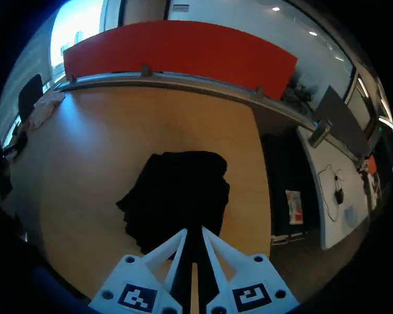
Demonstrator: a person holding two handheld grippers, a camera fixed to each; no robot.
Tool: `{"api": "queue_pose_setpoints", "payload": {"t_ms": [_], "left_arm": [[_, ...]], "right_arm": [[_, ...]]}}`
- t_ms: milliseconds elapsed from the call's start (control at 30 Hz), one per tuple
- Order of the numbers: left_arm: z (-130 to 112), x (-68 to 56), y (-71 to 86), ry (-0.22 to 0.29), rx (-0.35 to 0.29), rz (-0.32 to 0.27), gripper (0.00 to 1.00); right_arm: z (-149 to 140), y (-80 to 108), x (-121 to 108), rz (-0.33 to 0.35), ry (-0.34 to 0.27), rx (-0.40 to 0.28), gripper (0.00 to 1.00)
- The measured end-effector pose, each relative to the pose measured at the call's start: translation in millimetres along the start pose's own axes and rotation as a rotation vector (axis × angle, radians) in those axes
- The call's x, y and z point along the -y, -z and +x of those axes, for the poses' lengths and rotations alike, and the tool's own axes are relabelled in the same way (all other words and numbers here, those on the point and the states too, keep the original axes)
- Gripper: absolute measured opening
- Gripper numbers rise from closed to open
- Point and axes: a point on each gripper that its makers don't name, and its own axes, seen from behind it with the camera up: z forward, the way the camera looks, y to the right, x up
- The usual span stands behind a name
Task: Fold towel
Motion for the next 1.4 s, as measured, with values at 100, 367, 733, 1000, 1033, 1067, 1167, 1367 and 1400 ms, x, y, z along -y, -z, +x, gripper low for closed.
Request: {"api": "queue_pose_setpoints", "payload": {"t_ms": [100, 367, 733, 1000, 1033, 1067, 1167, 1367, 1400], "left_arm": [[-0.3, 2.1, 1.0, -0.002, 0.001, 0.004, 0.94], [-2.7, 7.6, 3.8, -0.003, 0.005, 0.016, 0.94], [-7.5, 9.6, 8.1, -0.006, 0.014, 0.024, 0.94], [-7.2, 10.0, 9.0, -0.01, 0.014, 0.027, 0.95], [-7.2, 9.9, 9.0, -0.01, 0.014, 0.027, 0.95], [-7.2, 9.9, 9.0, -0.01, 0.014, 0.027, 0.94], [-7.5, 9.1, 9.3, -0.011, 0.014, 0.027, 0.94], [-9.3, 8.0, 9.7, -0.015, 0.018, 0.027, 0.94], [-9.7, 7.8, 9.9, -0.016, 0.018, 0.028, 0.94]], "right_arm": [[-7.5, -4.0, -3.2, -0.007, -0.005, 0.018, 0.05], [-32.3, -16.3, -13.0, -0.019, -0.043, 0.071, 0.05], [-56.3, -33.7, -22.7, -0.039, -0.106, 0.119, 0.05], [-62.3, -42.9, -23.4, -0.052, -0.12, 0.141, 0.05], [-62.8, -44.0, -23.5, -0.053, -0.122, 0.142, 0.05], [-63.3, -45.0, -23.5, -0.053, -0.124, 0.144, 0.05], [-66.1, -48.6, -24.7, -0.059, -0.135, 0.152, 0.05], [-72.2, -55.5, -27.8, -0.071, -0.169, 0.165, 0.05], [-73.1, -56.5, -28.1, -0.073, -0.174, 0.167, 0.05]]}}
